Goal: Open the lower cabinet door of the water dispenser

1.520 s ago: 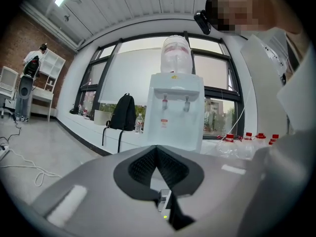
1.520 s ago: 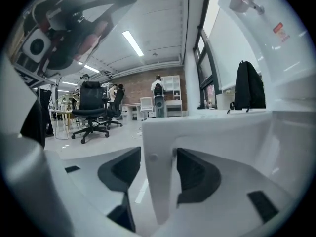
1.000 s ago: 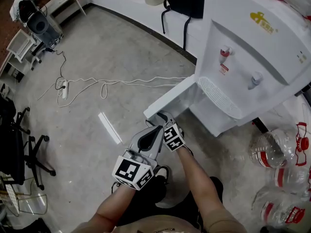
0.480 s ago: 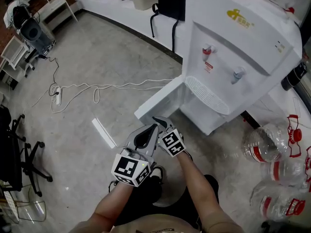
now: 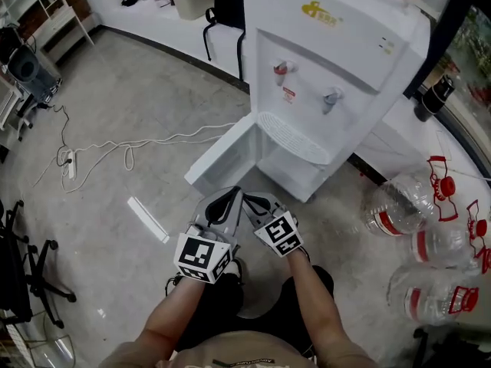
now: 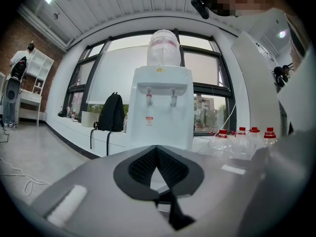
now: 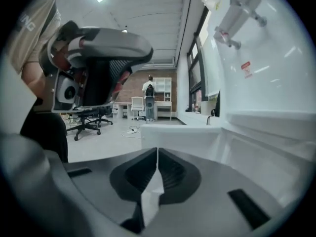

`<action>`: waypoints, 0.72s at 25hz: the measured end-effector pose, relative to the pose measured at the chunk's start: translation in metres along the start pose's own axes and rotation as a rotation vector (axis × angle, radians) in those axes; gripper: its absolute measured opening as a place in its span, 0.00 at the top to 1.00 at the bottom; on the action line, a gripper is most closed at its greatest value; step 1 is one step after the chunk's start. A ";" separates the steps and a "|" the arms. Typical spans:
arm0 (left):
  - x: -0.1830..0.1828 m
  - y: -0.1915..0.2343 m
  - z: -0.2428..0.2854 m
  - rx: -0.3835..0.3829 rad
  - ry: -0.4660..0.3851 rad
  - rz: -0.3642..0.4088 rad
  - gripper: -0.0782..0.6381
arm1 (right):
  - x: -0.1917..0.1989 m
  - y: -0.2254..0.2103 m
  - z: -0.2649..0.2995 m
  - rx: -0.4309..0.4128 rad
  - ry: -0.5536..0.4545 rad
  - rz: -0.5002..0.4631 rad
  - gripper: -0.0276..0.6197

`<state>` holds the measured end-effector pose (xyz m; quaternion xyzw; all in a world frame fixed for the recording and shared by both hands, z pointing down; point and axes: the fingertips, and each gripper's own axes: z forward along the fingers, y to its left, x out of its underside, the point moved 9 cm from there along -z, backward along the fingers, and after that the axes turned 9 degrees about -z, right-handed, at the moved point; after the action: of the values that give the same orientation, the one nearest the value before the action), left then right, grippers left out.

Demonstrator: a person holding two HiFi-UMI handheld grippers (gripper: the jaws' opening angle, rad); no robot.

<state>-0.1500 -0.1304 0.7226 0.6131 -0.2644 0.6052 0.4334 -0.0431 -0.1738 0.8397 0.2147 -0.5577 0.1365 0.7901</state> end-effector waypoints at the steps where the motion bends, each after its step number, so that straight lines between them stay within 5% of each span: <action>1: 0.001 -0.004 0.005 0.008 0.001 0.007 0.88 | 0.000 -0.002 -0.011 0.026 0.009 0.000 0.93; 10: 0.015 -0.034 0.043 0.082 0.040 0.035 0.88 | -0.008 -0.031 -0.122 0.413 0.001 0.122 0.94; 18: 0.020 -0.041 0.055 0.096 0.063 0.040 0.88 | -0.017 -0.047 -0.164 0.571 -0.062 0.195 0.94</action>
<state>-0.0846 -0.1537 0.7394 0.6083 -0.2336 0.6448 0.3995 0.1076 -0.1335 0.7680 0.3775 -0.5386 0.3565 0.6636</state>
